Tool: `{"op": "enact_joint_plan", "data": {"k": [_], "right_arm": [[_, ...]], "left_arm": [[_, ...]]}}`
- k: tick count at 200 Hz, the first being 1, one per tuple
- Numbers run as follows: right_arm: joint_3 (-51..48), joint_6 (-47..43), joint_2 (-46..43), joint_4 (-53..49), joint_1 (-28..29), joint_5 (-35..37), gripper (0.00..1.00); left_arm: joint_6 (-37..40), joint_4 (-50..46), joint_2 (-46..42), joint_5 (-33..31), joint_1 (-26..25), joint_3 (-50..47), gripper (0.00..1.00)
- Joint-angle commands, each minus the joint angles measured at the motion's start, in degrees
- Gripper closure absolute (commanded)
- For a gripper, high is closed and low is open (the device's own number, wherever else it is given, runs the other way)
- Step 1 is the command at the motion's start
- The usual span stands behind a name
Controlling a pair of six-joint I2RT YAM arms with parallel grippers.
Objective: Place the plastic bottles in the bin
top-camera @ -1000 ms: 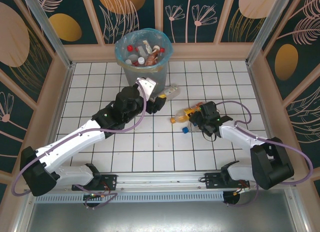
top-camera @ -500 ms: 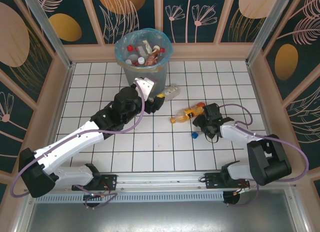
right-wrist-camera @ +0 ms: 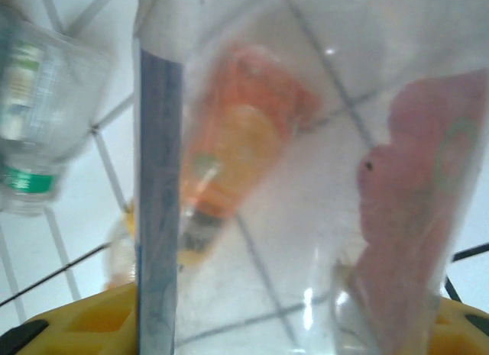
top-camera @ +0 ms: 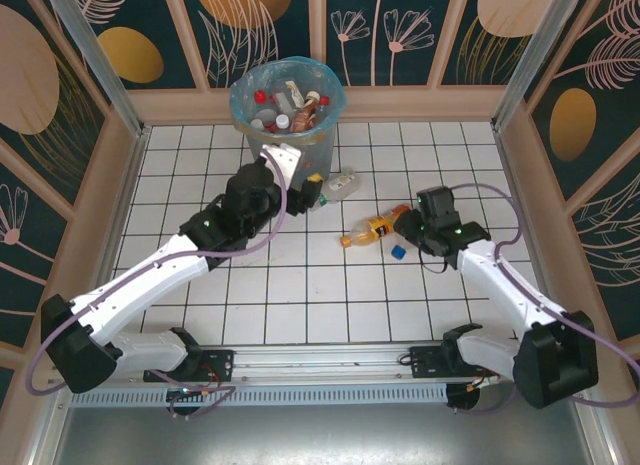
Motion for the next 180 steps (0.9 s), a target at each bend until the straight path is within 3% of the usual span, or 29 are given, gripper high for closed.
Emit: {"op": "enact_joint_plan", "data": {"k": [1, 32, 61, 80, 101, 143, 180], "right_arm": [[9.9, -4.0, -1.3, -7.1, 2.2, 2.8, 0.6], [27.8, -10.0, 5.3, -6.2, 8.8, 4.1, 0.62], [44.3, -19.1, 16.5, 1.1, 15.1, 4.6, 0.62], [52.8, -24.7, 24.0, 8.4, 16.8, 4.2, 0.63], [57.9, -29.8, 31.3, 20.0, 17.6, 2.4, 0.63], [62.8, -37.5, 44.2, 42.6, 18.2, -0.1, 0.66], [77.6, -42.1, 57.8, 43.6, 18.5, -0.7, 0.63]], "left_arm": [[-4.6, -1.1, 0.2, 5.3, 5.7, 5.5, 0.2], [-4.8, -4.0, 3.2, 8.3, 11.8, 14.6, 0.21], [-5.7, -7.4, 6.9, 10.1, 17.7, 22.3, 0.22], [-6.6, -5.5, 6.9, 10.7, 21.6, 22.4, 0.22], [-9.8, -3.1, 6.3, 15.4, 26.9, 19.8, 0.23], [-9.0, 0.9, 2.4, 15.4, 28.3, 11.6, 0.22], [-8.4, 1.8, 0.7, 14.1, 28.4, 10.4, 0.22]]}}
